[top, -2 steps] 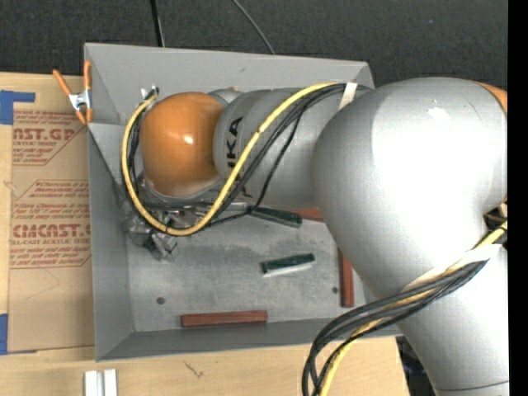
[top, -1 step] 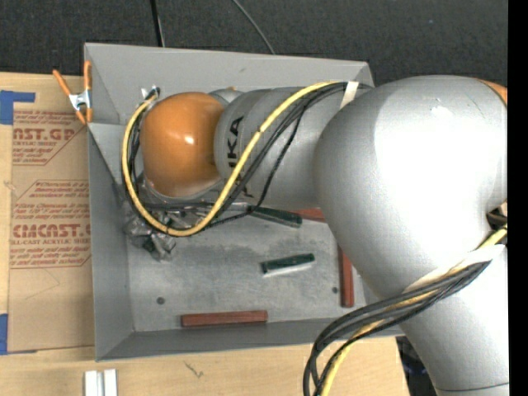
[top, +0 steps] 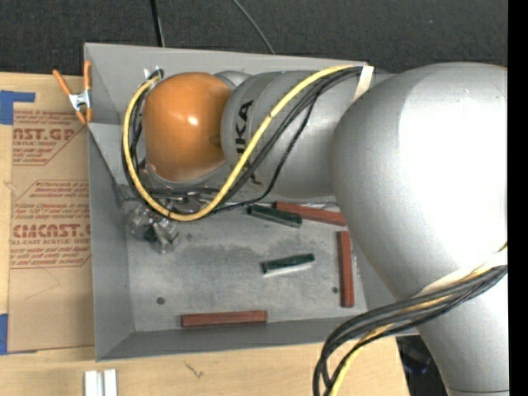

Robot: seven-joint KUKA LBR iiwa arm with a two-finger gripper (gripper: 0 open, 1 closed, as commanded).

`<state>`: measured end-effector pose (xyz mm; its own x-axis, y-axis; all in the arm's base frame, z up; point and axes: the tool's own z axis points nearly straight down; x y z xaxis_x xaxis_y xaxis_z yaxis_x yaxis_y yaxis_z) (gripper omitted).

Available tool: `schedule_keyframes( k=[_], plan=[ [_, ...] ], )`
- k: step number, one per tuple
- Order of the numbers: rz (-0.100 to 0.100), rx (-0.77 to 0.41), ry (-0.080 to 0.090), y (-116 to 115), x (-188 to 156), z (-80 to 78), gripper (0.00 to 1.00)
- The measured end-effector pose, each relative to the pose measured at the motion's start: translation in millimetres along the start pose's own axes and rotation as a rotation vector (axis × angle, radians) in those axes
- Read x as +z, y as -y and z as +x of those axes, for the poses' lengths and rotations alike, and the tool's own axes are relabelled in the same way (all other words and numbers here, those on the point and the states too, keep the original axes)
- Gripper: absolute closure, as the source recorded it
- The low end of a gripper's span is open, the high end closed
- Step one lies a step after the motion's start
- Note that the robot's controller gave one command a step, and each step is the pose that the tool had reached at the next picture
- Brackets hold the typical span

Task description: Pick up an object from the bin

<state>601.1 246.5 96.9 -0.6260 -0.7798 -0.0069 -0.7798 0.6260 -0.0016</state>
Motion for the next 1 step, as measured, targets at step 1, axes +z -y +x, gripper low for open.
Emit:
schedule_keyframes(
  k=[1],
  plan=[
    [-0.003, -0.015, -0.004, -3.5, 27.5, 3.2, 1.00]
  ],
)
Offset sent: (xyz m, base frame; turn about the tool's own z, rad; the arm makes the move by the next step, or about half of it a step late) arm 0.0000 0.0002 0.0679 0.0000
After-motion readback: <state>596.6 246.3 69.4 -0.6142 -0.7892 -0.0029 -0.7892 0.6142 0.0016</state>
